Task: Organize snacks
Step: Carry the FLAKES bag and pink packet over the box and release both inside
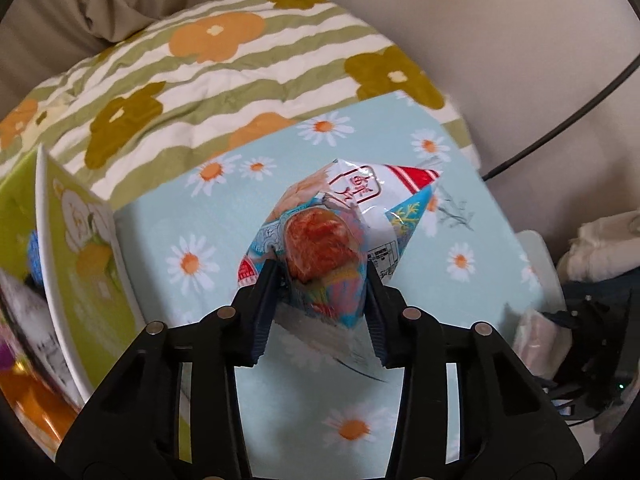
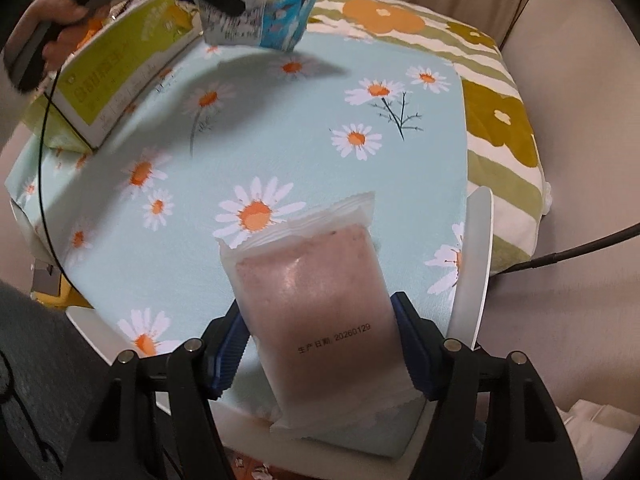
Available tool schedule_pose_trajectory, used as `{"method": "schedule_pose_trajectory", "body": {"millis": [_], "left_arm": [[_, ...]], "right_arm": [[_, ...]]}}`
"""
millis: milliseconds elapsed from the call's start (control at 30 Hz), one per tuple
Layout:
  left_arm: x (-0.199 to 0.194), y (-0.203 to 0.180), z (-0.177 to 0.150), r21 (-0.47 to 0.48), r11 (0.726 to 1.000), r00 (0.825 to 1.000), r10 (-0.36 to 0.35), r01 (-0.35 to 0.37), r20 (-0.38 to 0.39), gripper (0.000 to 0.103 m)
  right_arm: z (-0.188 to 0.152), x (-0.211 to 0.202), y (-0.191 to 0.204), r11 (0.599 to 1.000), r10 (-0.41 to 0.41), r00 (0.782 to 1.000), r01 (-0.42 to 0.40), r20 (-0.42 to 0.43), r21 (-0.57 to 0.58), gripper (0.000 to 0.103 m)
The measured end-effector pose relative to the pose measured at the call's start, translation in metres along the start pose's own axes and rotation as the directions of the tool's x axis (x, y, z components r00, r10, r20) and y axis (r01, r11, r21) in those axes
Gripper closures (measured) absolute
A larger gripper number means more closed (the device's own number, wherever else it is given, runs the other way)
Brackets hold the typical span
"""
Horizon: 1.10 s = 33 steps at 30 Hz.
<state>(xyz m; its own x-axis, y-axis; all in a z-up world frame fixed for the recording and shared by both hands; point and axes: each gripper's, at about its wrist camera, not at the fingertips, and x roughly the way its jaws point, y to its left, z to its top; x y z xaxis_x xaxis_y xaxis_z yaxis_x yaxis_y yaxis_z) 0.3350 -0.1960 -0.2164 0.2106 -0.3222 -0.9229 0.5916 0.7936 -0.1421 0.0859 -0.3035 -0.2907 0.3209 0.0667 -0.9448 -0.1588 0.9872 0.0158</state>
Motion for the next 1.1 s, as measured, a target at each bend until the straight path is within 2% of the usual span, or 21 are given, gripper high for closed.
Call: {"method": "schedule_pose_trajectory", "body": {"millis": [333, 567, 700, 867, 1100], "left_arm": [[-0.051, -0.009, -0.044, -0.073, 0.994, 0.993, -0.077, 0.084, 0.093, 0.071], [-0.117, -0.005, -0.077, -0.148, 0.979, 0.971, -0.106, 0.139, 0.213, 0.071], [-0.162, -0.007, -0.103, -0.178, 0.973, 0.951, -0.087, 0.145, 0.296, 0.071], [-0.213, 0.003, -0.133, -0.238, 0.962, 0.930, -0.043, 0.138, 0.364, 0.071], [-0.270, 0.048, -0.163, -0.351, 0.934, 0.905, 0.094, 0.064, 0.415, 0.071]], "right_arm": [[-0.003, -0.030, 0.011, 0.999, 0.010, 0.997, -0.014, 0.075, 0.049, 0.039], [0.011, -0.068, 0.023, 0.998, 0.018, 0.988, -0.027, 0.155, 0.055, 0.039], [0.026, -0.094, 0.035, 0.999, 0.026, 0.977, -0.034, 0.211, 0.035, 0.039], [0.047, -0.123, 0.060, 0.997, 0.077, 0.957, -0.079, 0.280, -0.007, 0.039], [0.091, -0.152, 0.104, 0.983, 0.178, 0.917, -0.150, 0.356, -0.105, 0.039]]}}
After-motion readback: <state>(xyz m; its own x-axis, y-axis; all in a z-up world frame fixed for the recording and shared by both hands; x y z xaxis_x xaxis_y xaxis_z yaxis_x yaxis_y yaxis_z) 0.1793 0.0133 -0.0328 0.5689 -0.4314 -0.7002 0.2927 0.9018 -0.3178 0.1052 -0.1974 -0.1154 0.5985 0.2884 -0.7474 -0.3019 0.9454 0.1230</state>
